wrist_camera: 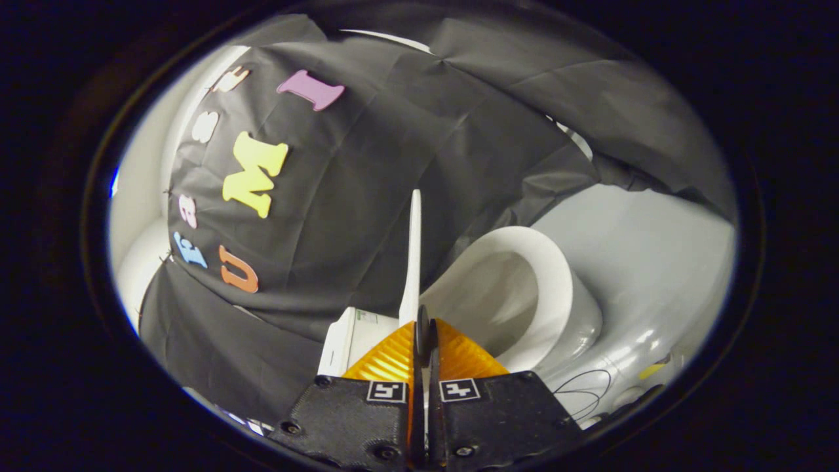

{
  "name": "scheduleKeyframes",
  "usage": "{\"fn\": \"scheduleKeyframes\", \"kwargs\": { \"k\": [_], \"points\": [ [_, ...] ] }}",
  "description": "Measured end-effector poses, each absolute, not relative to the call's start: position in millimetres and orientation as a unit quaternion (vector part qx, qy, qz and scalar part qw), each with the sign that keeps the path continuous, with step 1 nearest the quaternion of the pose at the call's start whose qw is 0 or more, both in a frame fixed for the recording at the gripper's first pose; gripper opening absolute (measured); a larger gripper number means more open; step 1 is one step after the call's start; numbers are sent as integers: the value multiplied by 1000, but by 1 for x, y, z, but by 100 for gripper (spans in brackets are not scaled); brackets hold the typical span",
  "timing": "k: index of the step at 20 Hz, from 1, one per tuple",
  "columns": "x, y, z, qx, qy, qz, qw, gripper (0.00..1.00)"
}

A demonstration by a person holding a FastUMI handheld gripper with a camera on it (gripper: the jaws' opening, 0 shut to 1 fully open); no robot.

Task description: Open the toilet lid.

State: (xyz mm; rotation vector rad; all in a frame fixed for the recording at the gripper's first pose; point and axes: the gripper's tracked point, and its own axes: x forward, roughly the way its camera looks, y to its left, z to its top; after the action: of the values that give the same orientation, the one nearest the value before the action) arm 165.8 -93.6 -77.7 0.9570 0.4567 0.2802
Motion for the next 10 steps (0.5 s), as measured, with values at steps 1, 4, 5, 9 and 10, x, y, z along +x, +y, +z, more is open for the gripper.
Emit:
{"fn": "scheduleKeyframes", "kwargs": {
  "k": [1, 4, 5, 9, 10],
  "points": [
    [166, -92, -76, 451, 215, 132, 856, 6],
    [161, -82, -63, 442, 209, 136, 862, 6],
    [160, -79, -59, 436, 207, 135, 865, 7],
    [157, -68, -48, 408, 201, 127, 882, 7],
    [156, -65, -44, 401, 200, 129, 884, 7]
  ]
}}
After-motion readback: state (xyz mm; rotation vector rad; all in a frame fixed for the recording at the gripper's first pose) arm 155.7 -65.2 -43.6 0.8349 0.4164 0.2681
